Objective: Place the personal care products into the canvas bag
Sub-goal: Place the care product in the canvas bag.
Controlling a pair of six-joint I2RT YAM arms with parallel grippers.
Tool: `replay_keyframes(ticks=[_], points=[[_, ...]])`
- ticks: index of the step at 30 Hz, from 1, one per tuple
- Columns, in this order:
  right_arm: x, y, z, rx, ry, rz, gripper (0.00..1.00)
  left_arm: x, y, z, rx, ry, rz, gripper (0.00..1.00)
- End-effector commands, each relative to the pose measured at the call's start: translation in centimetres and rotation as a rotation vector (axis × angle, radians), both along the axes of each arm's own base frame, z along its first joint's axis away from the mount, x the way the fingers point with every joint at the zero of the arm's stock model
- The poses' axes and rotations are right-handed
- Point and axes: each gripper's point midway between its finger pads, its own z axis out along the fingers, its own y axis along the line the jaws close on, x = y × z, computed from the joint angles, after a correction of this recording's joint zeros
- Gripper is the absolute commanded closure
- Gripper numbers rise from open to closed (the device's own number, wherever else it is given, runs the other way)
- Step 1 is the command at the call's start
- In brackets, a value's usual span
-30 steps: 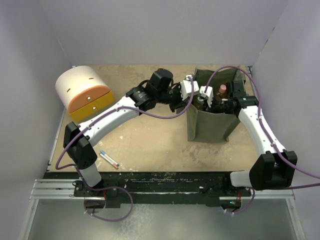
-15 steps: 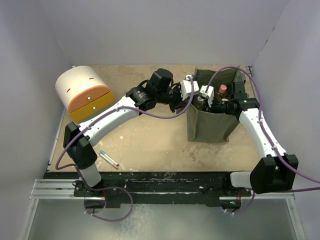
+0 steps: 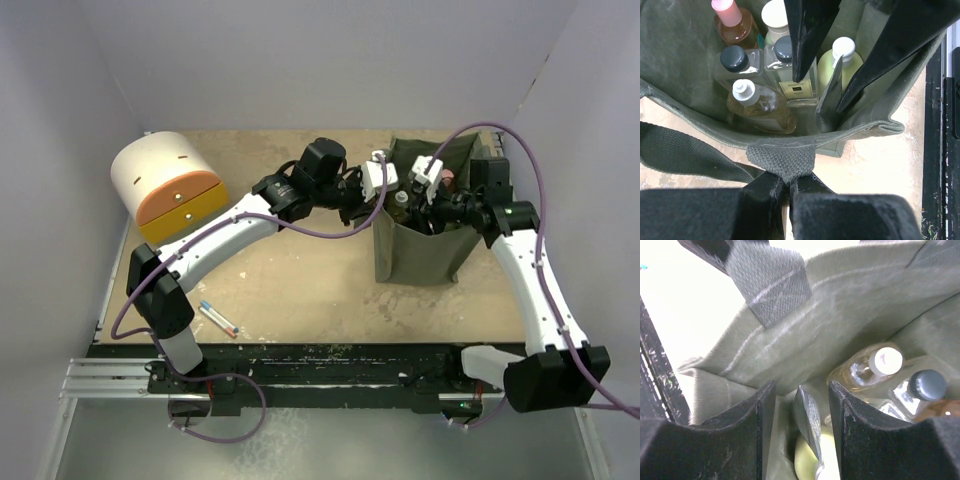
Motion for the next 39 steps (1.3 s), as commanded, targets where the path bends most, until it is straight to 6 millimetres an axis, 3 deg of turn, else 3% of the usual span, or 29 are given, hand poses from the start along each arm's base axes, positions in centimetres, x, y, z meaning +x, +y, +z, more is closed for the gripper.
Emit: replay_keyframes(ticks=[1, 13, 21, 27, 33, 39], points=[[1.0, -0.2, 5.4, 0.067, -0.124, -0.100, 0.50, -0.2, 0.0, 5.3, -0.135, -0.088, -0.008, 1.00], [3.9, -4.5, 12.7, 0.126, -0.260, -0.517, 0.44, -0.5, -1.0, 4.4, -0.151, -0.025, -0.031, 0.93], [3.9, -6.8, 14.0, 0.110, -0.333, -0.652, 0.40, -1.3, -1.7, 5.5, -0.192, 0.013, -0.067, 0.86], [2.7, -8.4, 15.0, 0.086, -0.385, -0.710, 0.34, -0.5, -2.9, 5.4, -0.193, 0.046, -0.056, 0.79], [2.1, -9.3, 15.2, 0.073, -0.387, -0.757, 0.25, -0.6, -2.0, 5.8, -0.169, -0.016, -0.060, 0.64], [1.6, -10.5, 14.7, 0.026, -0.368, -0.811, 0.08, -0.9, 0.2, 6.1, -0.096, -0.155, -0.074, 0.36]])
